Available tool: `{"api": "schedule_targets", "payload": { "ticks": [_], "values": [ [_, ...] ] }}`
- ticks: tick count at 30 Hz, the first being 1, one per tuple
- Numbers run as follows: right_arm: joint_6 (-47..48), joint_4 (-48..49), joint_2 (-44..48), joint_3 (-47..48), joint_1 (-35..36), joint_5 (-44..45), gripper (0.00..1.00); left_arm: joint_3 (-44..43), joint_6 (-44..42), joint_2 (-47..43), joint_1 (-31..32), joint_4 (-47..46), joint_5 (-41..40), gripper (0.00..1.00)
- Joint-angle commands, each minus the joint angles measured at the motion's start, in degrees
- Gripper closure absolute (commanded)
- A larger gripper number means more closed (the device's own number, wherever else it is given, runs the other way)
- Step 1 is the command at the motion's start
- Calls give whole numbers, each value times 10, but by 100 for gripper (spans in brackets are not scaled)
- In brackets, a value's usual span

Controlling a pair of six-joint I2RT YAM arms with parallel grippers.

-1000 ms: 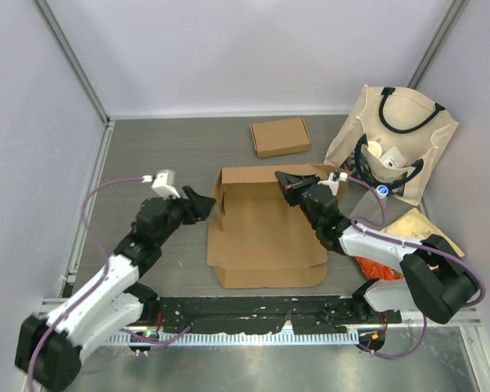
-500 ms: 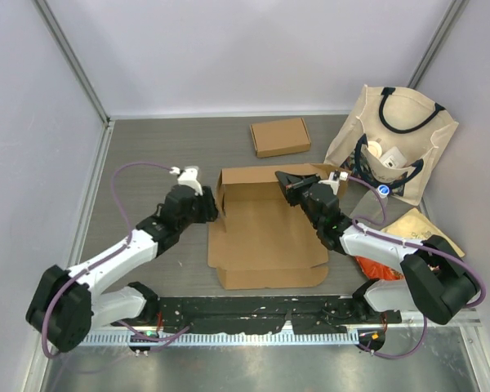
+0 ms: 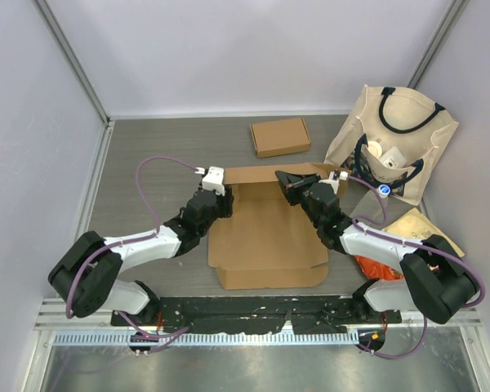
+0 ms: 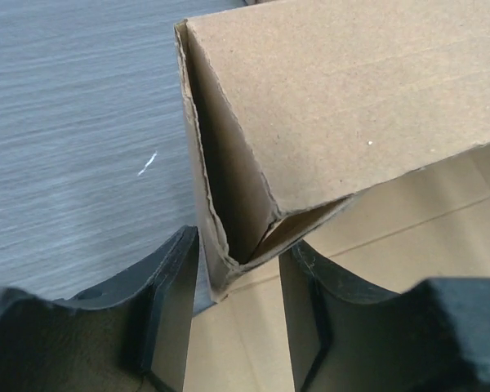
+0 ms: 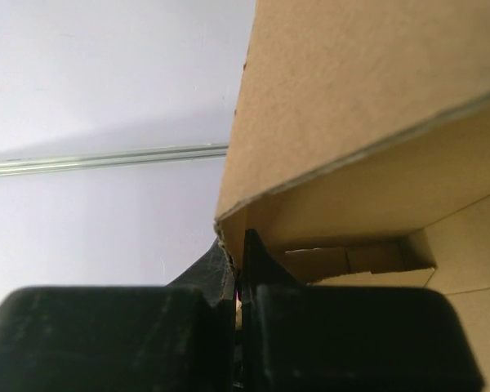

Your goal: Fold the paper box

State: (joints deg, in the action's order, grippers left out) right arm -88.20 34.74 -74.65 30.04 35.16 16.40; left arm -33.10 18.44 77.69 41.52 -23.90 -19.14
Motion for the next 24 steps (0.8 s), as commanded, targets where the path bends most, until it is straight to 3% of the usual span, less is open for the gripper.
{"api": "schedule_targets", "payload": {
  "ticks": [1,3,4,6,10,11,12,14,15,18,22,24],
  "values": [
    [33,-16,-13,8,0,-17,99,25,-66,17,1,-144,-72,53],
    [32,-1,-20,1,1,-29,99,51,-76,25,1,-211,-72,43],
    [26,3,-23,-2,1,-31,99,57,-77,38,1,-229,-76,31],
    [19,19,-31,-9,3,-37,99,59,-83,64,1,-274,-84,31],
    [9,22,-30,-10,4,-37,99,29,-70,111,1,-269,-104,56],
    [4,18,-27,-10,5,-34,99,13,-66,126,5,-263,-160,63],
    [0,16,-22,-10,6,-32,99,2,-64,135,16,-233,-192,75],
    [-23,16,-16,-13,11,-22,99,-33,-67,170,28,-193,-299,87],
    [-32,16,-14,-18,14,-16,99,-49,-69,185,36,-168,-349,100],
    [-68,11,-1,-24,43,29,99,-113,-35,234,44,-87,-490,100],
    [-84,9,-18,-3,69,46,99,-111,72,239,43,-49,-492,100],
    [-88,12,-34,7,76,57,99,-105,32,255,44,-128,-485,100]
  ]
}}
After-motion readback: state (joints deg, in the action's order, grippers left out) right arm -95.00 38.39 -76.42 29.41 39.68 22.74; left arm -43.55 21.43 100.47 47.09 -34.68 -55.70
